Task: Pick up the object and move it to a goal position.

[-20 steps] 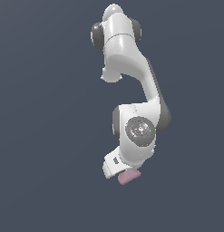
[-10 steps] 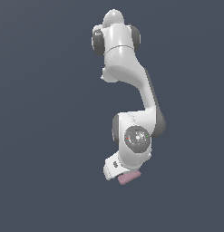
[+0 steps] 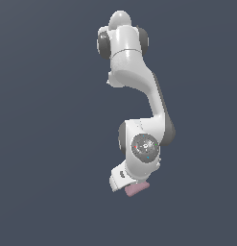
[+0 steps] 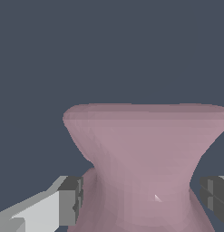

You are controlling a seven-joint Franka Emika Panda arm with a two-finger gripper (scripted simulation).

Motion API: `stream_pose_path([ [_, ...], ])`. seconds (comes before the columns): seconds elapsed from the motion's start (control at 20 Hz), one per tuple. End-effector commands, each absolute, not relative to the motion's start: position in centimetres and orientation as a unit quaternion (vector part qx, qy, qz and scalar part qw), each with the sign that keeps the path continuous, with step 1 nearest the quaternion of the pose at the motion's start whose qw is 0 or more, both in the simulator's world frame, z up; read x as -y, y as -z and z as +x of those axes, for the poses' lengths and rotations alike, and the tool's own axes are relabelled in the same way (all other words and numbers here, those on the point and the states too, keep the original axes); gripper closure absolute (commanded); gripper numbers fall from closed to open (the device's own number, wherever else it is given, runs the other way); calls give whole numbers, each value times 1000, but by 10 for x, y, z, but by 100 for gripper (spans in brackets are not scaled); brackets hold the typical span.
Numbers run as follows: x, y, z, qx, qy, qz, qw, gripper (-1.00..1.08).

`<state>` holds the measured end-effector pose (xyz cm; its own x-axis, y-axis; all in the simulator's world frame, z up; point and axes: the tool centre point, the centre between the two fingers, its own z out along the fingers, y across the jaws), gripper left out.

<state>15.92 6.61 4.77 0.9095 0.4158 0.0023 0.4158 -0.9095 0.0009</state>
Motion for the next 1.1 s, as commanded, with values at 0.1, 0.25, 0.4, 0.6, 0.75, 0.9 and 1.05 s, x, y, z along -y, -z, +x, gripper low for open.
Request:
stream_pose_path([
  [0.1, -66, -47, 159, -213, -1, 977, 0, 108],
  [0.25, -64, -49, 158, -213, -1, 977, 0, 108],
  [0.4, -59, -52, 157, -213, -1, 977, 0, 108],
  [0.6, -47, -59, 153, -213, -1, 977, 0, 108],
  [0.75, -32, -68, 149, -213, -1, 977, 0, 108],
  [0.9, -11, -81, 142, -213, -1, 977, 0, 108],
  [1.05, 13, -97, 135, -213, -1, 977, 0, 108],
])
